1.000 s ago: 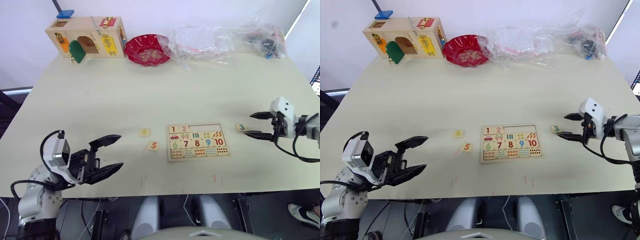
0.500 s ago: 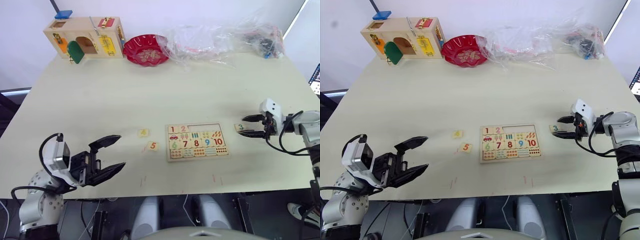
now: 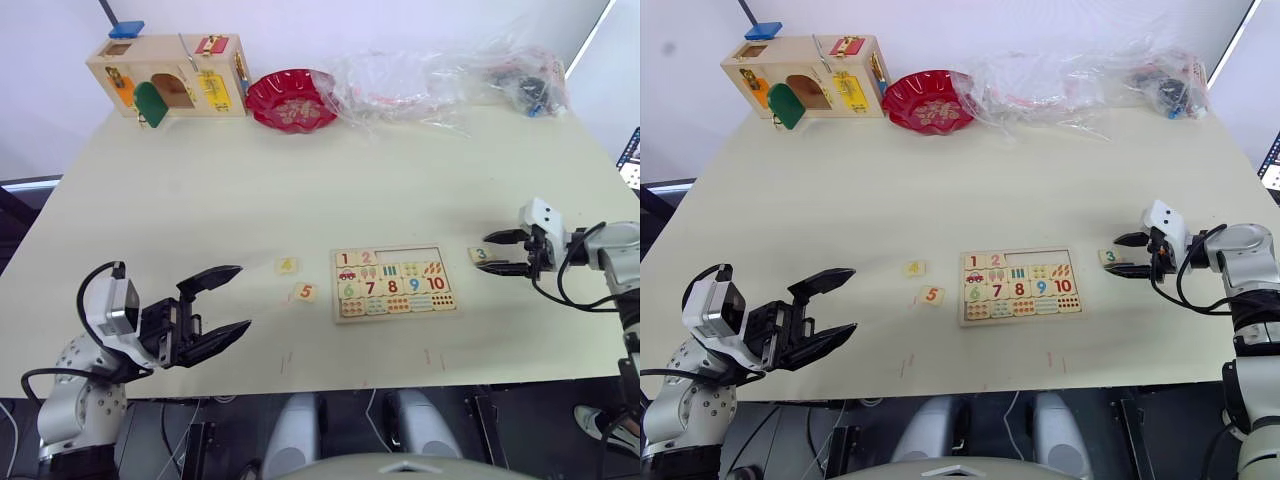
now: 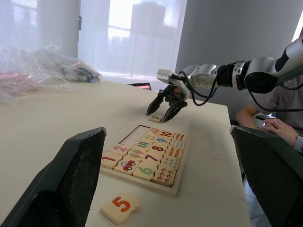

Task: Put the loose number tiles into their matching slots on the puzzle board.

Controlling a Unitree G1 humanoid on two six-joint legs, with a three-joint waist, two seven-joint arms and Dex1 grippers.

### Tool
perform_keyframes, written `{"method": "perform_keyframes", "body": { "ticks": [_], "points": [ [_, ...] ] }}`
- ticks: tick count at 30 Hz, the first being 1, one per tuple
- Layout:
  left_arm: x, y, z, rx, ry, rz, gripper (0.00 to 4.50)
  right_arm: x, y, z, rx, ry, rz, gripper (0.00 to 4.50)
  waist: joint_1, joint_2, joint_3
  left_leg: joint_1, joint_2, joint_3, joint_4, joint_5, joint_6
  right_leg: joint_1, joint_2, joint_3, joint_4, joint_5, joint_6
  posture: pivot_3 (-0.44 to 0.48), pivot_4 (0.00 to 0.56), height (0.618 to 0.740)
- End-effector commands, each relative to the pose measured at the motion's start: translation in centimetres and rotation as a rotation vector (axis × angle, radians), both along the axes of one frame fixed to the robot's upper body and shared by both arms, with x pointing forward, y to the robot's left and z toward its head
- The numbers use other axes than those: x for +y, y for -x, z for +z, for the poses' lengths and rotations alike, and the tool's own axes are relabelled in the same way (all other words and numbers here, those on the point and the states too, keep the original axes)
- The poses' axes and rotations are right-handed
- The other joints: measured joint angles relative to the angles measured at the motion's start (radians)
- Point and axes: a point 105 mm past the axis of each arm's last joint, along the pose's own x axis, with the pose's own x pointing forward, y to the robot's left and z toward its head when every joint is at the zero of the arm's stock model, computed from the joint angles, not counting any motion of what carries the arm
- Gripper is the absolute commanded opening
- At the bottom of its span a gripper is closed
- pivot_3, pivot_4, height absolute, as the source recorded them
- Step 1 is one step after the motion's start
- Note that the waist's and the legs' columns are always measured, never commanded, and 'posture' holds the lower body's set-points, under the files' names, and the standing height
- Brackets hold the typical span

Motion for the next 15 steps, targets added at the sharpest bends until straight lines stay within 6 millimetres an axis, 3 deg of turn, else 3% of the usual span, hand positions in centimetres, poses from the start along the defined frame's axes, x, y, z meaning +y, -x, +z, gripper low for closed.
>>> {"method": "perform_keyframes", "body": {
  "ticks": [1, 4, 15],
  "points": [
    [0.2, 0.1, 0.5, -0.025, -0.012, -0.003, 4.5, 0.0, 0.6, -0.3, 0.017, 0.002, 0.016, 2.39, 0.0, 0.0, 0.0, 0.0, 0.0, 0.0, 0.0, 0.0, 0.0, 0.0, 0.0, 0.0, 0.0, 0.0, 0.0, 0.0, 0.15, 0.74],
    [0.2, 0.1, 0.4, -0.025, -0.014, -0.004, 4.5, 0.0, 1.0, -0.3, 0.013, 0.001, 0.017, 0.91, 0.0, 0.0, 0.0, 0.0, 0.0, -0.001, 0.0, 0.0, 0.0, 0.0, 0.0, 0.0, 0.0, 0.0, 0.0, 0.0, 0.15, 0.74],
    [0.1, 0.1, 0.2, -0.024, -0.014, -0.004, 4.5, 0.3, 2.3, 0.3, -0.057, 0.014, -0.06, 0.88, 0.004, 0.0, 0.0, -0.001, 0.0, -0.003, 0.0, 0.0, 0.0, 0.0, 0.0, -0.001, 0.0, 0.0, 0.0, 0.0, 0.15, 0.74]
  ]
}}
